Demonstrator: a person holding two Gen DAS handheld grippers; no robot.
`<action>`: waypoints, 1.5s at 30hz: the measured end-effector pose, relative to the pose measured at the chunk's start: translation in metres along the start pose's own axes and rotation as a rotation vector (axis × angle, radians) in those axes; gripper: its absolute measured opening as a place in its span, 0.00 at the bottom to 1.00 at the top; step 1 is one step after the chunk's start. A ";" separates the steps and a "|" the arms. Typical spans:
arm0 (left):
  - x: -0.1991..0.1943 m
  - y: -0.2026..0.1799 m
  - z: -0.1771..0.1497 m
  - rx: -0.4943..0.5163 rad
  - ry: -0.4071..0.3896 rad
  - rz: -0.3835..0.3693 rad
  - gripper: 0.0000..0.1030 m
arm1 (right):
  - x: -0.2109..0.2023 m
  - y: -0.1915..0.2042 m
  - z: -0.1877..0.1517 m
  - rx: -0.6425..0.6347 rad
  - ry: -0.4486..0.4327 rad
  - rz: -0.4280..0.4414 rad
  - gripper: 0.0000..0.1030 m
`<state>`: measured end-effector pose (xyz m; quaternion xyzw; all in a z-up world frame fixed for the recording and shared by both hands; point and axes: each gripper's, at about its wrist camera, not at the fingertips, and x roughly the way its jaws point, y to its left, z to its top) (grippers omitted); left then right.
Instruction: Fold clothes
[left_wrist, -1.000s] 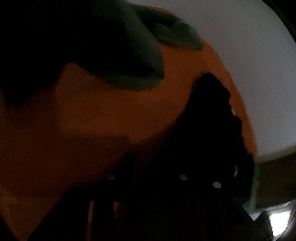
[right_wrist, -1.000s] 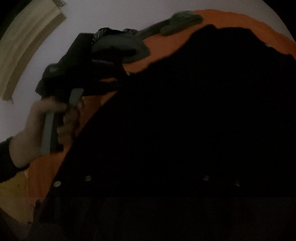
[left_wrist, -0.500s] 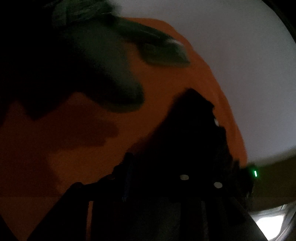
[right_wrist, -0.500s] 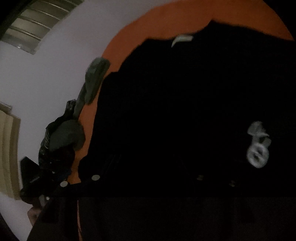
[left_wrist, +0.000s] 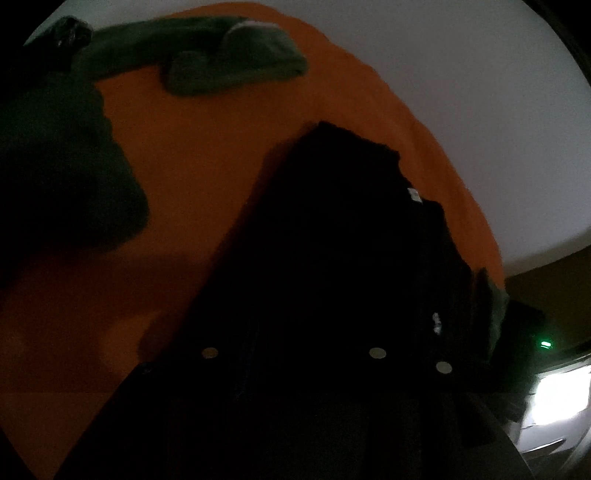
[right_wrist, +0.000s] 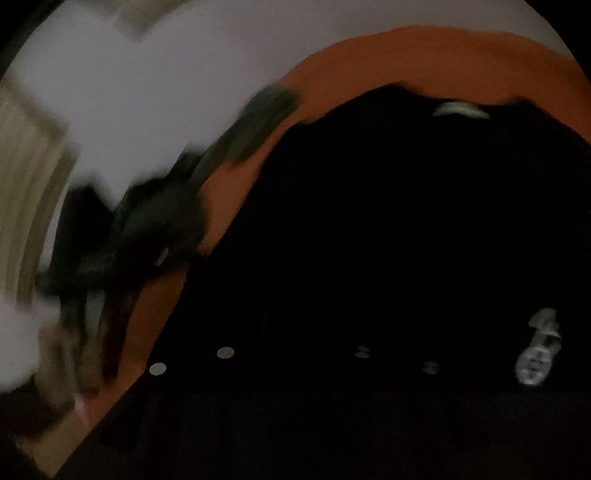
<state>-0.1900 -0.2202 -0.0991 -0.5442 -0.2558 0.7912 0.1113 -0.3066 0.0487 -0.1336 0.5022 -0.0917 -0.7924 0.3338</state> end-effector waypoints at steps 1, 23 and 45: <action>-0.004 -0.003 -0.003 0.012 -0.007 -0.011 0.40 | 0.004 -0.001 -0.002 -0.039 0.023 -0.046 0.27; 0.012 0.005 -0.066 0.239 0.113 0.154 0.51 | 0.009 0.065 -0.053 -0.774 -0.054 -0.526 0.06; 0.029 0.031 -0.010 0.073 0.068 0.137 0.52 | 0.031 0.012 0.076 0.002 -0.031 0.005 0.33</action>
